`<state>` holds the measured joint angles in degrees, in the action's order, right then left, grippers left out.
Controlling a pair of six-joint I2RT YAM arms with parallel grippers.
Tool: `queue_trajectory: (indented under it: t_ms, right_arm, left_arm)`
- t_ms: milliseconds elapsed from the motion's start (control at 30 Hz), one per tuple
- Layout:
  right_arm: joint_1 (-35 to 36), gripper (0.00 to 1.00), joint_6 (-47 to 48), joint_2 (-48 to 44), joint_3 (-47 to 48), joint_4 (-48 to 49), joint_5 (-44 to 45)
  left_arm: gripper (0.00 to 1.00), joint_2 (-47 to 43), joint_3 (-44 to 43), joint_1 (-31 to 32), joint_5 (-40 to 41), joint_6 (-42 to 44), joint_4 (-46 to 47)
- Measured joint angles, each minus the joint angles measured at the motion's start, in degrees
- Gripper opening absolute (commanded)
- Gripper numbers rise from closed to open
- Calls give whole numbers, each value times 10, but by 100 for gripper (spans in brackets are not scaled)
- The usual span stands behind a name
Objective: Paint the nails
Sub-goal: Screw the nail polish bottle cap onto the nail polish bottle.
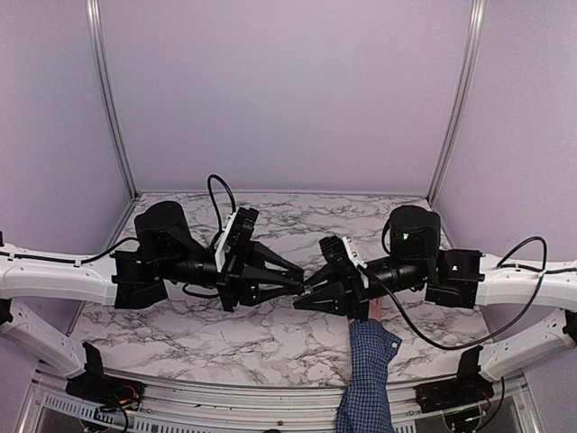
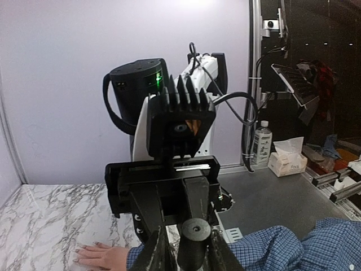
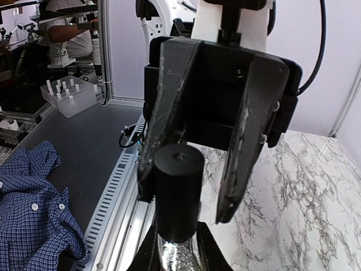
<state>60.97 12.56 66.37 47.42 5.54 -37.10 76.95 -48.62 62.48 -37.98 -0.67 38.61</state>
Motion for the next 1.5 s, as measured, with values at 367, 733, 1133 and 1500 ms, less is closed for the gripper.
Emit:
queue_trajectory:
  t_ms: [367,733,1133,1500]
  right_arm:
    - [0,0,-15,2,0,26,134]
    - [0,0,-72,27,-8,67,320]
    - [2,0,-111,47,-25,95,428]
    - [2,0,-131,56,-26,105,438]
  left_arm:
    - [43,-53,28,-4,183,0,-22]
    - [40,-30,22,10,352,-15,-25]
    - [40,49,-9,23,461,-74,0]
    - [32,83,-28,25,485,-107,24]
